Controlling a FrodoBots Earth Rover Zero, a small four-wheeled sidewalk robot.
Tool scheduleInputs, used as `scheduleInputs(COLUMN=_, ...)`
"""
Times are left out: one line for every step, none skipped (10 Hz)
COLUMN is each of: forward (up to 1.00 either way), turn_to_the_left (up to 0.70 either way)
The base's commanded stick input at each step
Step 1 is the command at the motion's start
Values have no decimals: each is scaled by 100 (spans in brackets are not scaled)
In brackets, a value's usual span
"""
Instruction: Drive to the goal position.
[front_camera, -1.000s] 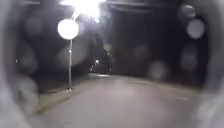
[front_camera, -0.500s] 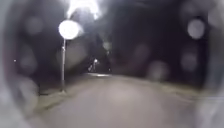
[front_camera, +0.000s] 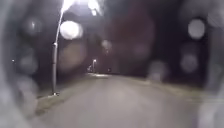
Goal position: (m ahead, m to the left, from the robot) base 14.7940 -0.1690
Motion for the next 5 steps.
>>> scheduleInputs(forward=100, turn_to_the_left=0)
scheduleInputs(forward=100, turn_to_the_left=0)
scheduleInputs(forward=100, turn_to_the_left=0)
scheduleInputs(forward=100, turn_to_the_left=0)
scheduleInputs(forward=100, turn_to_the_left=0)
